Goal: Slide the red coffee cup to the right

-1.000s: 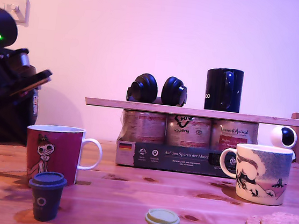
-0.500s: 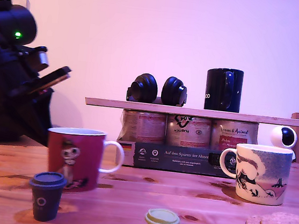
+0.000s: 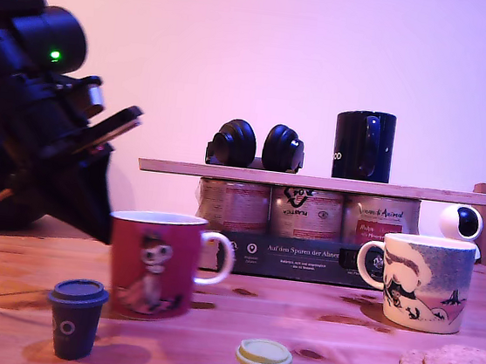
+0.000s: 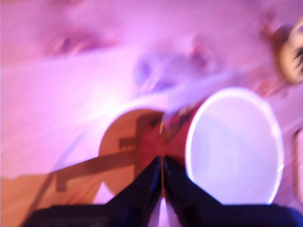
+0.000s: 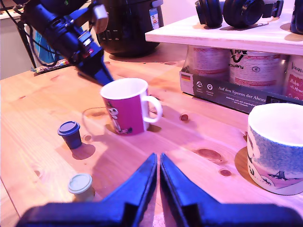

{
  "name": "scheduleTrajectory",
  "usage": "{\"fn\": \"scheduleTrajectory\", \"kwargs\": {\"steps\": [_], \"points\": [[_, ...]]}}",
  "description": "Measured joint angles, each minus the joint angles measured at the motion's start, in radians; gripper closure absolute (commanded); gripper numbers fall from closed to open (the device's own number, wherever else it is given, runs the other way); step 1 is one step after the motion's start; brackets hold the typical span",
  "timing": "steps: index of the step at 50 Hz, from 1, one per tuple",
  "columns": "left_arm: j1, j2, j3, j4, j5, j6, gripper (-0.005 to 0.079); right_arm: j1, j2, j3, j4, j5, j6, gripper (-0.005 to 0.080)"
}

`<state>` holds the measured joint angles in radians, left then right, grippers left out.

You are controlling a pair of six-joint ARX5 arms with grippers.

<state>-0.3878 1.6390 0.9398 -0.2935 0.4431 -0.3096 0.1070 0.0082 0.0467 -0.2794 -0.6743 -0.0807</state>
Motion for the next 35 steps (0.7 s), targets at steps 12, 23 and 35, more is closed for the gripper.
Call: {"fn": "scheduleTrajectory", "kwargs": {"steps": [12, 23, 35], "points": [[-0.062, 0.041, 0.011, 0.029, 0.003, -0.025, 0.0762, 0.000, 0.000, 0.000, 0.000, 0.000, 0.000, 0.0764], [-0.102, 0.156, 0.063, 0.024, 0.028, -0.029, 0.0761, 0.000, 0.000, 0.000, 0.000, 0.000, 0.000, 0.0764], [-0.141, 0.156, 0.169, 0.025, 0.040, -0.029, 0.0762, 0.000, 0.000, 0.000, 0.000, 0.000, 0.000, 0.0764]]}}
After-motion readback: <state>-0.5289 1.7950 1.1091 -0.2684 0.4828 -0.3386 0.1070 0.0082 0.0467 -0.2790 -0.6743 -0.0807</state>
